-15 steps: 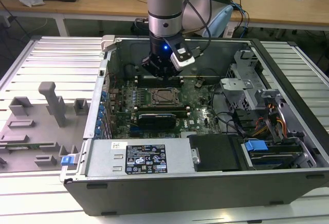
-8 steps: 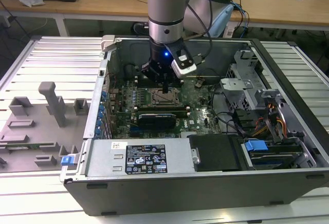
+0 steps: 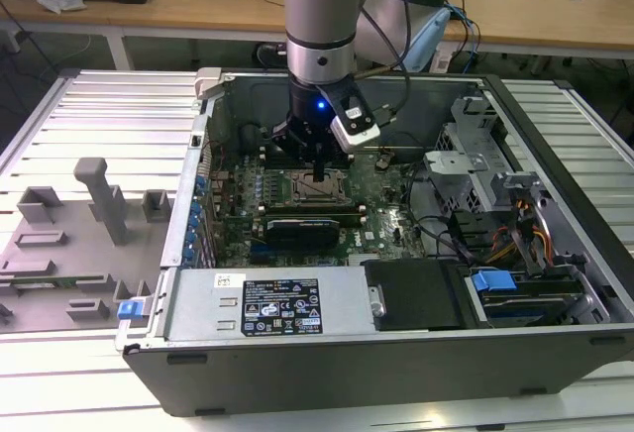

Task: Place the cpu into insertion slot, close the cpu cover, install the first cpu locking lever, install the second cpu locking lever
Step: 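Install the first cpu locking lever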

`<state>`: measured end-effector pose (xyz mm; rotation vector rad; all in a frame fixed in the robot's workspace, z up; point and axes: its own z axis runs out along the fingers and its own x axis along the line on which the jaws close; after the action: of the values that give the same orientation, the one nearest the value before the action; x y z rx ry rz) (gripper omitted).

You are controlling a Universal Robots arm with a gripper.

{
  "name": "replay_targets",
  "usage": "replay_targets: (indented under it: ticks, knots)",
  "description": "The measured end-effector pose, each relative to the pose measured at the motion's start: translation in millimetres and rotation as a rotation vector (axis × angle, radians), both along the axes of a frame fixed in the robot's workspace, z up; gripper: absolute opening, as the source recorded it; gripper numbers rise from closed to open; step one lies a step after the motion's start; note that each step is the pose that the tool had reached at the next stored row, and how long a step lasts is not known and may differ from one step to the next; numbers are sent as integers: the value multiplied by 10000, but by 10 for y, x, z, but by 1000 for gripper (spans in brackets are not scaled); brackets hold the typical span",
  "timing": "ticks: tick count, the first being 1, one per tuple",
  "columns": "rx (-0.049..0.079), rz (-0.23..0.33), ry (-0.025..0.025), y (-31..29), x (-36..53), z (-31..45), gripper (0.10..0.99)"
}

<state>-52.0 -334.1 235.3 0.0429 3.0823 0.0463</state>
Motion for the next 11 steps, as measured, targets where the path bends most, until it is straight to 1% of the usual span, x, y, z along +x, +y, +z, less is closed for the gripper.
replay_targets:
  ticks: [11]
  knots:
    - [-1,0,0,0,0,12,106]
